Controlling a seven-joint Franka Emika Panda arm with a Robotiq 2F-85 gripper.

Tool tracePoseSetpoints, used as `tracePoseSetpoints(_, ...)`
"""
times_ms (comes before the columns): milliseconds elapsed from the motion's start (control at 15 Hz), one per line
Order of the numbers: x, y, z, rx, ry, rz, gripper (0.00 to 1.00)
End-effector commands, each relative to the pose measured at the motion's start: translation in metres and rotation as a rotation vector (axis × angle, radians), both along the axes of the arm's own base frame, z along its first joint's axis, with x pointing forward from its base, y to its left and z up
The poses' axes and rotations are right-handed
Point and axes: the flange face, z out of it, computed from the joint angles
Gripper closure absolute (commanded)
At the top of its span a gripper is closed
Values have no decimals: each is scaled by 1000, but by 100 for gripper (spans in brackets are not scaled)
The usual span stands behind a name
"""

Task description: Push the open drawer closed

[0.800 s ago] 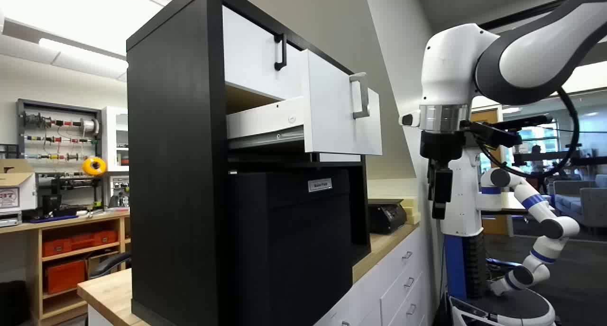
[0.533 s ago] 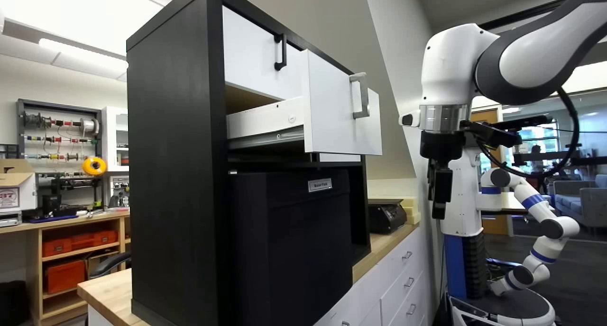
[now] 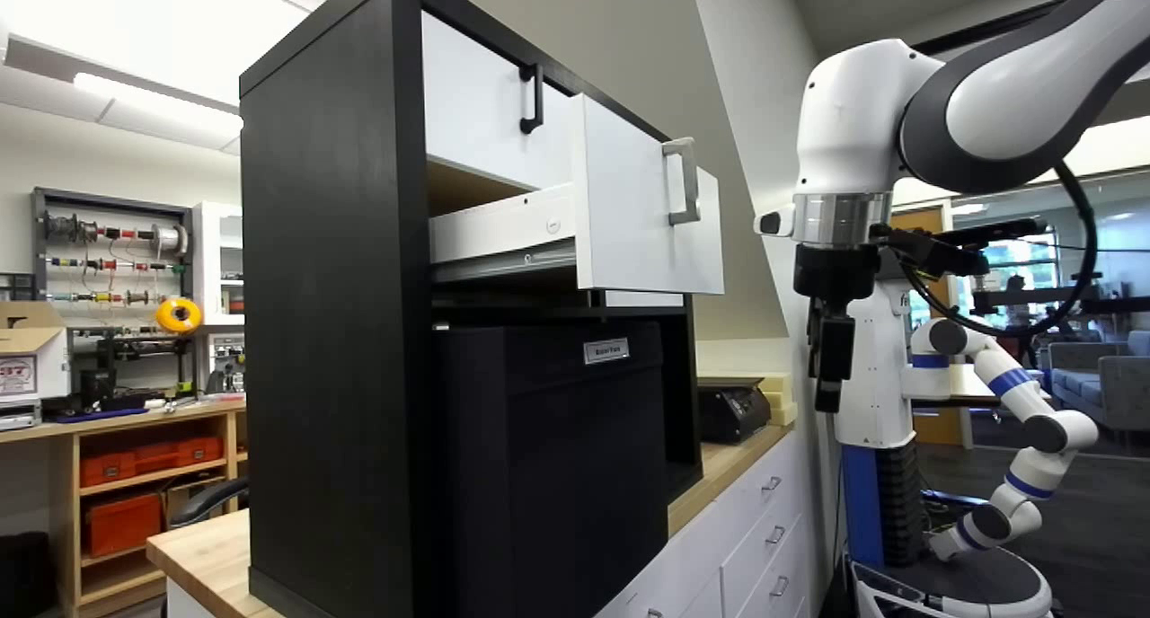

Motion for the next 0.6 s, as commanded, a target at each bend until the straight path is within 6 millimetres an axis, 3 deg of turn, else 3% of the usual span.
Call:
tracePoseSetpoints(0, -3, 12, 31, 18, -39, -24, 0)
tracePoseSetpoints(533, -3, 31, 106, 65, -173, -85, 0)
